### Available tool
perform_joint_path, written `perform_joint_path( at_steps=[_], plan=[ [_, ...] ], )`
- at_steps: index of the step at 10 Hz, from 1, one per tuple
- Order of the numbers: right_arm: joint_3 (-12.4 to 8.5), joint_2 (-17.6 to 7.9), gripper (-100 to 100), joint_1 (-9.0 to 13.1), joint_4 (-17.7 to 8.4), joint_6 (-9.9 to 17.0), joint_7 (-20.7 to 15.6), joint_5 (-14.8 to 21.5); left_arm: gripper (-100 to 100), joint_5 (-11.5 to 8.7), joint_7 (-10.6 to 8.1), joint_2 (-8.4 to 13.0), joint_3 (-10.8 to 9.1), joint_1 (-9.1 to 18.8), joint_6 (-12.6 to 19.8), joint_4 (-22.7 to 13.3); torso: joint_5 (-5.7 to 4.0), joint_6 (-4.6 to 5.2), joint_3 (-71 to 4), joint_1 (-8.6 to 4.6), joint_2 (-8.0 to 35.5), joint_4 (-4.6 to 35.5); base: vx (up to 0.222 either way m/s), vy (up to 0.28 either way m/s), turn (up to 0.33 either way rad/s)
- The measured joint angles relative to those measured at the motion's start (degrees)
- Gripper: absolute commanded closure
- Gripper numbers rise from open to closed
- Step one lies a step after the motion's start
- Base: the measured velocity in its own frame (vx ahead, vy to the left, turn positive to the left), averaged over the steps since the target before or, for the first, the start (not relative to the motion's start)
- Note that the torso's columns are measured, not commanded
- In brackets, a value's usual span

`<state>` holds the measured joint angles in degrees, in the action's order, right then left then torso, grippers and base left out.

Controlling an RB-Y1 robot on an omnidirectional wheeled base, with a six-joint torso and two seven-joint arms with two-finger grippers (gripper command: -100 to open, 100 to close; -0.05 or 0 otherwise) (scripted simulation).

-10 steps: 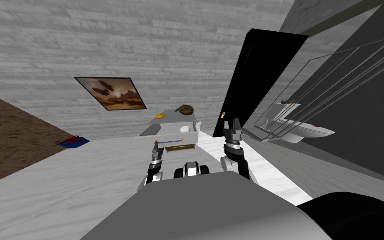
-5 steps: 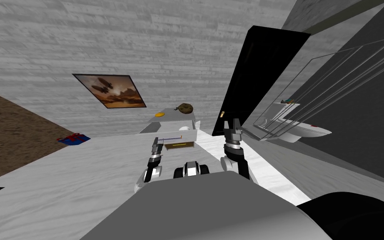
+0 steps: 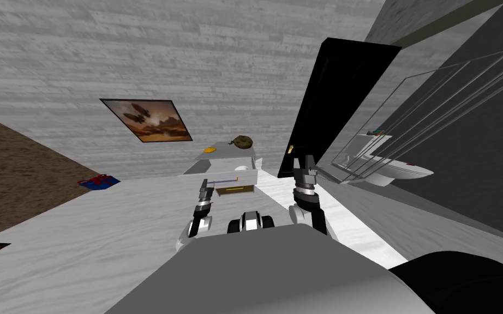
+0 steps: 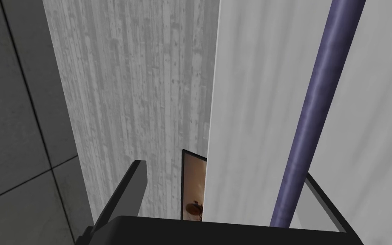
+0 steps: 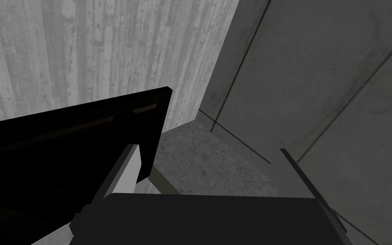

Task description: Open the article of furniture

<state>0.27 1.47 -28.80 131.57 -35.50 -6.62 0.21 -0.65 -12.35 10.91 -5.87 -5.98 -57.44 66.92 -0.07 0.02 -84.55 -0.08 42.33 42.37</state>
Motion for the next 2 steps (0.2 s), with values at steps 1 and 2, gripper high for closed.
perform_joint_path(
  at_steps=[1,2],
  plan=[
    [0.0,0.0,0,0.0,0.0,0.0,0.0,0.0,0,0.0,0.0,0.0,0.0,-0.03,0.03,-0.03,0.03,0.0,0.0,0.02,-0.01,-0.03,0.0,0.0,0.0],
    [0.0,0.0,0,0.0,0.0,0.0,0.0,0.0,0,0.0,0.0,0.0,0.0,-0.05,0.05,-0.05,0.04,-0.01,0.0,0.04,-0.01,-0.05,0.0,0.0,0.0]
  ],
)
